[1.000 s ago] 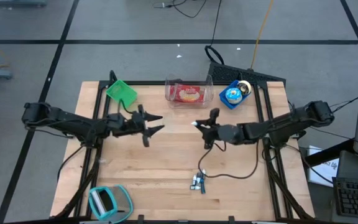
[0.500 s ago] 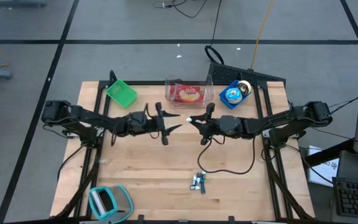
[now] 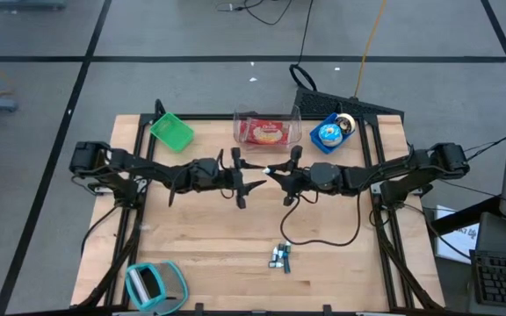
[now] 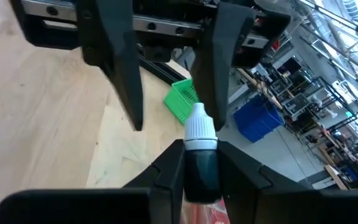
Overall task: Pick & Place Food Item
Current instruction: Put the blue food coloring bottle into the green bin, then put the green food coloring bottle into the green bin
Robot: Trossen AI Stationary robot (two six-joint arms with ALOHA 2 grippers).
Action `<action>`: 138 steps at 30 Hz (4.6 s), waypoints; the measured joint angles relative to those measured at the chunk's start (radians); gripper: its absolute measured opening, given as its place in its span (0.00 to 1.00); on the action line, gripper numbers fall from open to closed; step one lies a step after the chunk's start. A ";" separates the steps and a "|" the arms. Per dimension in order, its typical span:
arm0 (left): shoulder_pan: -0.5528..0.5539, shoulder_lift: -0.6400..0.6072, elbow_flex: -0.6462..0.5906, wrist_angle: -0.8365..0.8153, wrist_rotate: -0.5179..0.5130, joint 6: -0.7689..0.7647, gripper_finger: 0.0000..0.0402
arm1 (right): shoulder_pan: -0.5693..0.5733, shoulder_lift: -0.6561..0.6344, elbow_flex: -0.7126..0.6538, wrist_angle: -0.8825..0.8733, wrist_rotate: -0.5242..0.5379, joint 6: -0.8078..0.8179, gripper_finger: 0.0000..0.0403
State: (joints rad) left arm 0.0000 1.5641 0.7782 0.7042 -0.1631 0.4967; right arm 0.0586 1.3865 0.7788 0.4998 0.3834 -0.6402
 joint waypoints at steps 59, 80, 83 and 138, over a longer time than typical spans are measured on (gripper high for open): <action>0.107 0.002 0.000 0.150 -0.026 -0.745 0.12 | -0.010 -0.001 0.000 0.168 -0.023 -0.453 0.25; 0.207 -0.434 0.001 -0.589 -0.271 -0.684 0.12 | 0.026 -0.009 0.000 0.076 0.397 0.045 0.38; 0.240 -0.515 0.001 -0.766 -0.356 -0.709 0.12 | 0.018 -0.009 0.000 0.067 0.397 0.065 0.38; 0.719 -0.630 -0.424 -0.996 -0.278 -1.072 0.32 | -0.006 -0.008 -0.001 -0.004 0.319 0.131 0.37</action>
State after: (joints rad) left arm 0.7189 0.9337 0.3542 -0.2920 -0.4412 -0.5750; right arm 0.0521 1.3781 0.7776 0.4961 0.7021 -0.5091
